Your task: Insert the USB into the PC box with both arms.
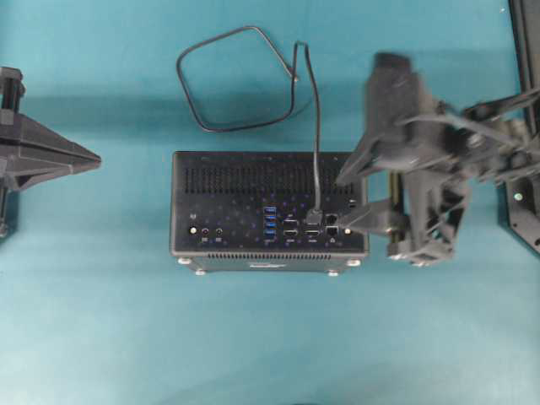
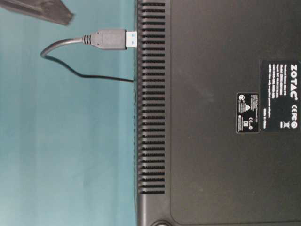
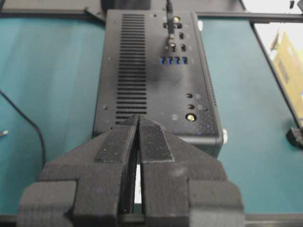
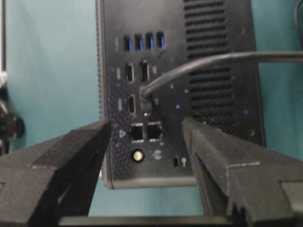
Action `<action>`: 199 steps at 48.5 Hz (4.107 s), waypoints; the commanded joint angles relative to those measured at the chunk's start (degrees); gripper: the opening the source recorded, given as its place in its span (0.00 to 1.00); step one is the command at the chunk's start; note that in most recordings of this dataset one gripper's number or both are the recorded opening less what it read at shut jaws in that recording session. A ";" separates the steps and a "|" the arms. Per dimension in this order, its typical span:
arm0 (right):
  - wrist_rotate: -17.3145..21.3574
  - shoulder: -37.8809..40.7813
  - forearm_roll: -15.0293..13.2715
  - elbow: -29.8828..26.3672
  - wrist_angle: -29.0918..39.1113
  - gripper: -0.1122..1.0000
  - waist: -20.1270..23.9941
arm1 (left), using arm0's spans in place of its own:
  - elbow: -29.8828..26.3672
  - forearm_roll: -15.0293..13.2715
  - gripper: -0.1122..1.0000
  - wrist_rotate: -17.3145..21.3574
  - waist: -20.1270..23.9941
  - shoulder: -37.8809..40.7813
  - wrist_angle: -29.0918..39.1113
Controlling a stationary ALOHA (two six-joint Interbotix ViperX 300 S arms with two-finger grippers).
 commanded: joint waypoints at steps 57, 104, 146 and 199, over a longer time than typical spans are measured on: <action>0.70 5.80 -0.09 -2.64 -3.16 0.66 0.18 | -0.44 0.18 0.10 -0.26 0.18 0.35 -0.18; 0.53 5.98 -0.35 -2.29 -2.46 0.20 0.88 | -1.85 0.18 0.10 -0.53 -0.09 0.18 -0.62; 0.44 13.45 -12.74 -14.06 1.05 0.19 2.46 | -2.37 0.09 0.10 -0.62 -0.35 0.53 -0.62; 0.70 14.77 -14.06 -10.55 0.18 0.19 2.55 | -2.37 0.18 0.10 -0.62 -0.35 0.53 -0.70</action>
